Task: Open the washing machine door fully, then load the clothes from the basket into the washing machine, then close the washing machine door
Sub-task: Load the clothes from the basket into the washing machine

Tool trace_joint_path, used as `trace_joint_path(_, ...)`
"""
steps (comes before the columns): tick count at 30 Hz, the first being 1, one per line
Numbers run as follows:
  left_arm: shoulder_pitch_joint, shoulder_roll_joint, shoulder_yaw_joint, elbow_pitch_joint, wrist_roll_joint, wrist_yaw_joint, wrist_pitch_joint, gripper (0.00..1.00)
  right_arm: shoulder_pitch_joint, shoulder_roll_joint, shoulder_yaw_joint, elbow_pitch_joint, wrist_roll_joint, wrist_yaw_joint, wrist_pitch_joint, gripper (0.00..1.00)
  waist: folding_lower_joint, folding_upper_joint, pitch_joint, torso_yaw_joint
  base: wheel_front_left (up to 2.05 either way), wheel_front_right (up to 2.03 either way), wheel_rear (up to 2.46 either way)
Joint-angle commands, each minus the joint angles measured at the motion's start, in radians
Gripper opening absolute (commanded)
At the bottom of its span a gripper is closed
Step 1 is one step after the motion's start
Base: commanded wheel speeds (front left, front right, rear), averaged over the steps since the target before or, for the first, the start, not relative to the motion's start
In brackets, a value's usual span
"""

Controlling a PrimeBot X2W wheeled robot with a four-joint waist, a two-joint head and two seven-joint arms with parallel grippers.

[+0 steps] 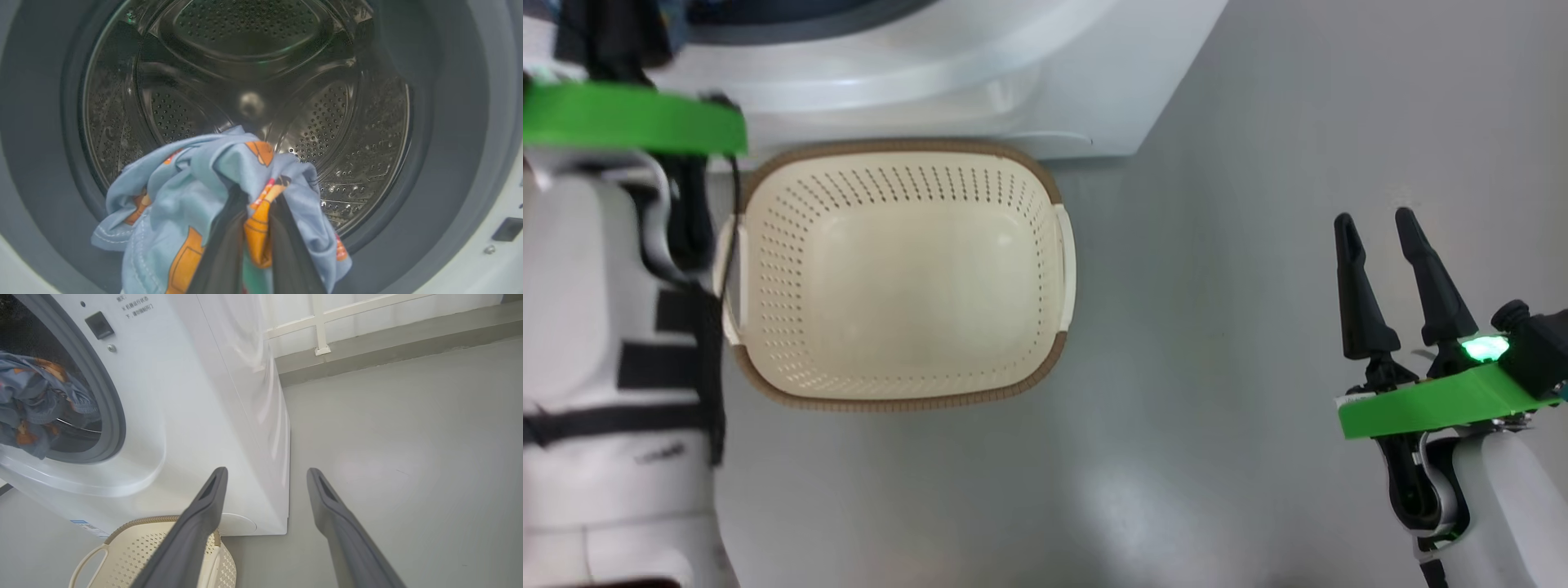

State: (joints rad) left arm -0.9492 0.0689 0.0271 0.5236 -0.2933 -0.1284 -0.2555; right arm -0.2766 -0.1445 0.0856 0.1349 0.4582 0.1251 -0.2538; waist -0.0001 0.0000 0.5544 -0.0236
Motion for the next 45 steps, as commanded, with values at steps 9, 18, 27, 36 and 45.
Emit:
trace_joint_path(9,-0.268,0.114,-0.029,0.268,0.003,-0.002,-0.006,0.00,-0.055,0.021,0.044,-0.019,-0.010,0.006,-0.008,1.00,0.0001,0.0000,0.142,-0.058,0.00,0.00,0.00)
trace_joint_path(18,-0.390,0.168,-0.076,0.303,0.030,-0.002,-0.006,0.00,-0.064,0.036,0.064,-0.014,-0.005,0.006,-0.008,1.00,0.0001,0.0000,0.149,-0.108,0.00,0.00,0.00)
trace_joint_path(27,-0.395,0.194,-0.041,0.226,0.092,-0.002,-0.006,0.67,-0.069,0.050,0.074,-0.019,0.000,0.006,-0.008,1.00,0.0001,0.0000,0.157,-0.142,0.00,0.00,0.00)
trace_joint_path(36,-0.361,0.175,0.033,0.297,0.094,0.002,-0.006,1.00,-0.058,0.058,0.067,-0.016,0.000,0.006,-0.008,1.00,0.0001,0.0000,0.143,-0.143,0.00,0.00,0.00)
trace_joint_path(45,-0.294,0.148,0.051,0.266,0.108,-0.002,-0.006,1.00,-0.057,0.049,0.064,-0.014,-0.003,0.006,-0.008,1.00,0.0001,0.0000,0.115,-0.123,0.00,0.00,0.00)
